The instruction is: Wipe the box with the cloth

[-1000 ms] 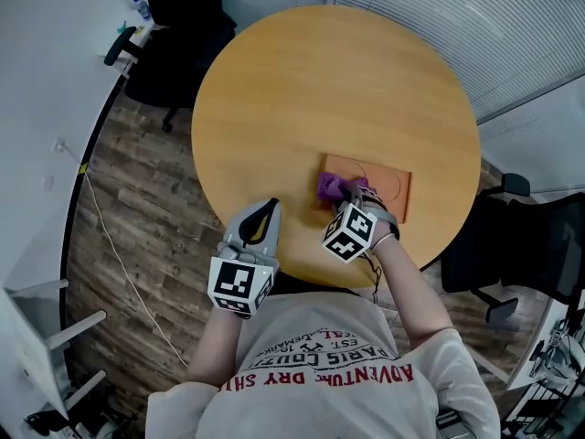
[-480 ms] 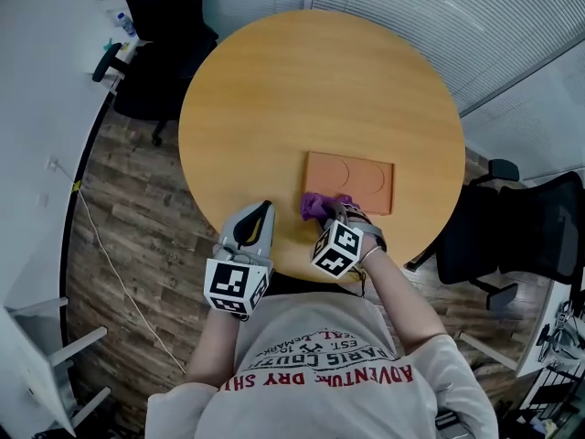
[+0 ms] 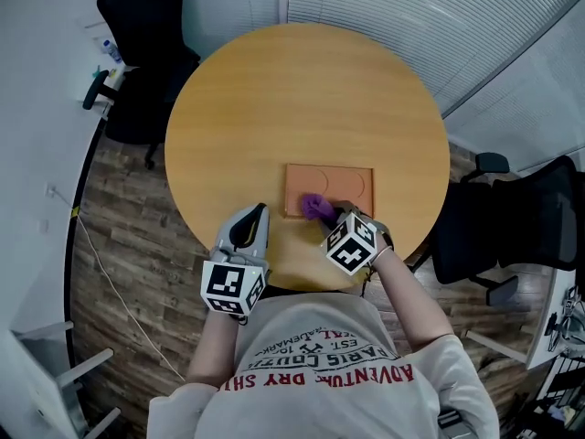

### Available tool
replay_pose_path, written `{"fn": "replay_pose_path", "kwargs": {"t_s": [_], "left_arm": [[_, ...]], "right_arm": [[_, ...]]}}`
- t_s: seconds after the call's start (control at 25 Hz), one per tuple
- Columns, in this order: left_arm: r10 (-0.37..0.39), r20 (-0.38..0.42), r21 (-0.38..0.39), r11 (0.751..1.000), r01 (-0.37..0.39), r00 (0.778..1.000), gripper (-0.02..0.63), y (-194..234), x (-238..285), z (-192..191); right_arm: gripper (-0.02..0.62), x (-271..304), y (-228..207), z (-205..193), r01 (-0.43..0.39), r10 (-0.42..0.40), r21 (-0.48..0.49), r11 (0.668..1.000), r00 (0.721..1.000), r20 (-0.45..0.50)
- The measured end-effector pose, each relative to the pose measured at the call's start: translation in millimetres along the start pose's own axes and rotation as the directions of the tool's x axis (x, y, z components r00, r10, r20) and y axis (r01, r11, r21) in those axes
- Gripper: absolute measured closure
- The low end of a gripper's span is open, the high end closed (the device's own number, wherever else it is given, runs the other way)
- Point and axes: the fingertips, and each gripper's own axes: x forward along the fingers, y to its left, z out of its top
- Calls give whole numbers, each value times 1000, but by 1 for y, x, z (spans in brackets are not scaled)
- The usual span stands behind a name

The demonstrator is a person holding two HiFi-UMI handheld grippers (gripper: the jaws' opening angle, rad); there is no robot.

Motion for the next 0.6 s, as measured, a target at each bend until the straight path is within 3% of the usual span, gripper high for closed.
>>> {"fn": "replay_pose_path", "kwargs": {"t_s": [0.16, 0.32, 0.6], "left_arm": [[-12, 4, 18, 1000, 12, 1000, 598, -12, 17, 8], [-2, -9, 32, 999, 2, 1000, 597, -16, 29, 10], [53, -50, 11, 999, -53, 997, 597, -4, 33, -2]], "right_arm": [[529, -6, -45, 3, 66, -66, -49, 997, 998, -1], [529, 3, -86, 8, 146, -151, -166, 975, 988, -19], [529, 40, -112, 10, 149, -165, -250, 957, 985, -44]]}}
